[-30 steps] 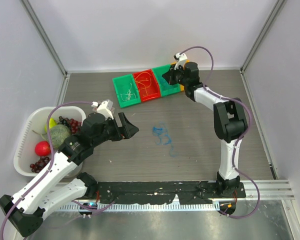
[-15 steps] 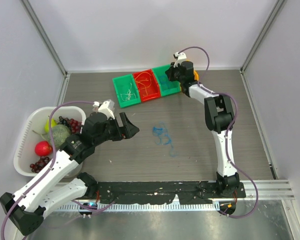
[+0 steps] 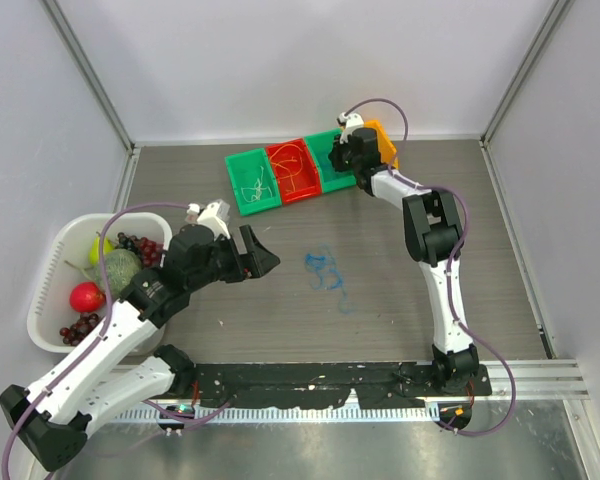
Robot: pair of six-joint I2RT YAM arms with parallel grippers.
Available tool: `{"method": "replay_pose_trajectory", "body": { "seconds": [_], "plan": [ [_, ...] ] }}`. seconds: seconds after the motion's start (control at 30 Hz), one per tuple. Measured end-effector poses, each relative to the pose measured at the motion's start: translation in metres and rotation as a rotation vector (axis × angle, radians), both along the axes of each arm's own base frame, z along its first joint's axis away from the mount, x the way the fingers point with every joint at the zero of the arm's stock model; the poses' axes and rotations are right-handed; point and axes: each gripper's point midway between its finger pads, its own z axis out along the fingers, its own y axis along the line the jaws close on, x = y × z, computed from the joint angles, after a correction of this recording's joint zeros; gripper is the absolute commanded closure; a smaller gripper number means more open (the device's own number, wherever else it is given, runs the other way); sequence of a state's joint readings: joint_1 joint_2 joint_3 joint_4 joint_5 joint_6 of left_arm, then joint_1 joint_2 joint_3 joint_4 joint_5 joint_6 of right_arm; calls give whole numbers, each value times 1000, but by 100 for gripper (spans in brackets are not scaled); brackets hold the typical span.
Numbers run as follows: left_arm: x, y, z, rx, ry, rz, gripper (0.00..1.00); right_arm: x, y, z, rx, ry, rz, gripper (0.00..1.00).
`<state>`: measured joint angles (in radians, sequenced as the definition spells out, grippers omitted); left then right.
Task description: Untangle the cables
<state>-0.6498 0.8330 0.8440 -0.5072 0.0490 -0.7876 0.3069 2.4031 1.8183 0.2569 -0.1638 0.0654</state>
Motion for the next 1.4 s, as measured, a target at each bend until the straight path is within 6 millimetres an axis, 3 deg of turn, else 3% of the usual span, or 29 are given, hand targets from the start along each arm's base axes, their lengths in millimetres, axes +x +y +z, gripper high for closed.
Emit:
{"method": "replay_pose_trajectory", "body": {
  "seconds": [0.23, 0.33, 0.4, 0.5, 0.6, 1.03, 1.27, 1.4],
  "plan": [
    [-8, 4, 14, -51, -21, 7, 15, 1, 1, 2, -63, 36, -44, 66],
    [-14, 8, 22, -81, -33, 15, 15, -2, -3, 6, -124, 85, -90, 41],
    [-18, 10, 26, -94, -41, 15, 15, 1, -3, 20, -151, 89, -123, 34],
    [-21, 11, 30, -115, -38, 16, 15, 1, -3, 41, -181, 73, -157, 30],
    [-25, 10, 32, -130, -32, 11, 15, -6, -7, 46, -219, 89, -177, 24],
    [-36, 7, 24, -172, 20, -6, 15, -21, -37, 39, -359, 171, -271, 20],
    [-36, 6, 20, -175, 36, -7, 15, -22, -47, 74, -310, 158, -332, 22],
    [-35, 0, 5, -165, 75, -21, 21, -58, -53, 90, -220, 202, -362, 26]
  ]
}}
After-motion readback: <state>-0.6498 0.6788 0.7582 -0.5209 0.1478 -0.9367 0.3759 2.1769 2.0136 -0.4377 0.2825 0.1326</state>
